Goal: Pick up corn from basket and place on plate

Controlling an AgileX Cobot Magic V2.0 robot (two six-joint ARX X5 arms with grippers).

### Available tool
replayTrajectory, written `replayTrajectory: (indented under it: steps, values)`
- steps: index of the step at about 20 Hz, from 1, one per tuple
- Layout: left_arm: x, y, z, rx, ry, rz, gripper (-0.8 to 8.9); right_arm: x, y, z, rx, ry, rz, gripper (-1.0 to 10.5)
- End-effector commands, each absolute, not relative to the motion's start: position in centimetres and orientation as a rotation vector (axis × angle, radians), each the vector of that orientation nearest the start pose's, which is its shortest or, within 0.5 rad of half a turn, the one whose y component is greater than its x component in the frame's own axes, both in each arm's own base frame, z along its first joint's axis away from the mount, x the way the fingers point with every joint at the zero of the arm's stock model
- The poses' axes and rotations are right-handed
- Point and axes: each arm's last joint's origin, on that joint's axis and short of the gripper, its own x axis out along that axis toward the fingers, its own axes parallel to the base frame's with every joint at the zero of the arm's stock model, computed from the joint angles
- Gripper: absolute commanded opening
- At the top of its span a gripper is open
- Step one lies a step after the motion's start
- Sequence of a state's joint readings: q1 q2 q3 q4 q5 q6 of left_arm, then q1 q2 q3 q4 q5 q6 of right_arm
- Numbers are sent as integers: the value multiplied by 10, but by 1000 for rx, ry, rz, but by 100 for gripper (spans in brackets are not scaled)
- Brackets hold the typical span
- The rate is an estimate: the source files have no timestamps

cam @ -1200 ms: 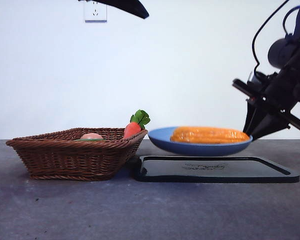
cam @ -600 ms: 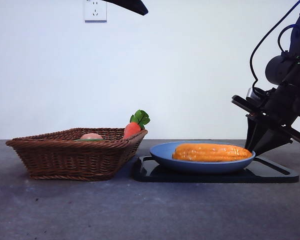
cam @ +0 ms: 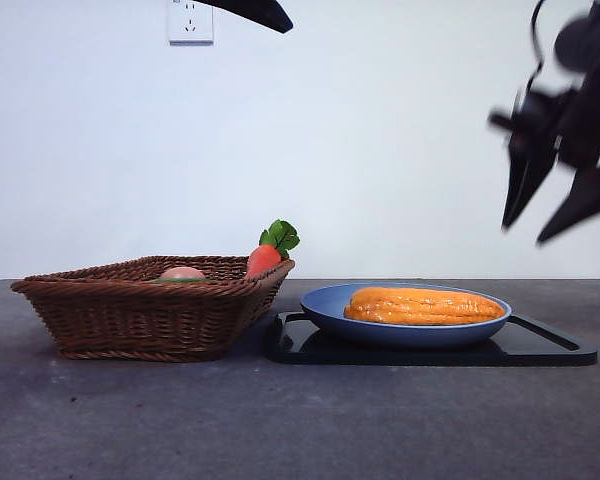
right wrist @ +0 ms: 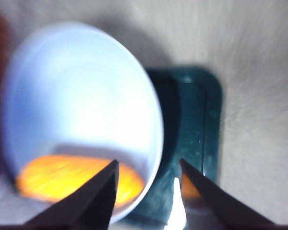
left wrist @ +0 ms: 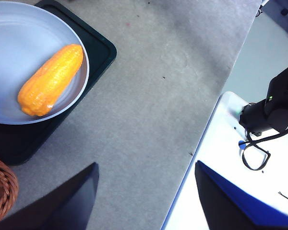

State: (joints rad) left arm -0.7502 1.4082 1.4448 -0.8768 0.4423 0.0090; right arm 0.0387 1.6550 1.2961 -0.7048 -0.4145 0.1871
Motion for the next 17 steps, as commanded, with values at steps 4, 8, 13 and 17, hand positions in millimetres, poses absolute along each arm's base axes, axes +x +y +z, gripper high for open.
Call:
replayTrajectory:
  steps: [4, 8, 13, 17]
  values:
    - [205, -200, 368, 169, 827, -1054, 325, 279, 36, 319, 251, 1009, 414, 204]
    - [210, -195, 368, 164, 825, -1016, 323, 228, 52, 333, 194, 970, 506, 204]
    - [212, -192, 368, 160, 829, -1003, 255, 178, 64, 302, 145, 1001, 600, 195]
    - [212, -192, 367, 162, 837, -1002, 53, 160, 62, 283, 135, 952, 626, 66]
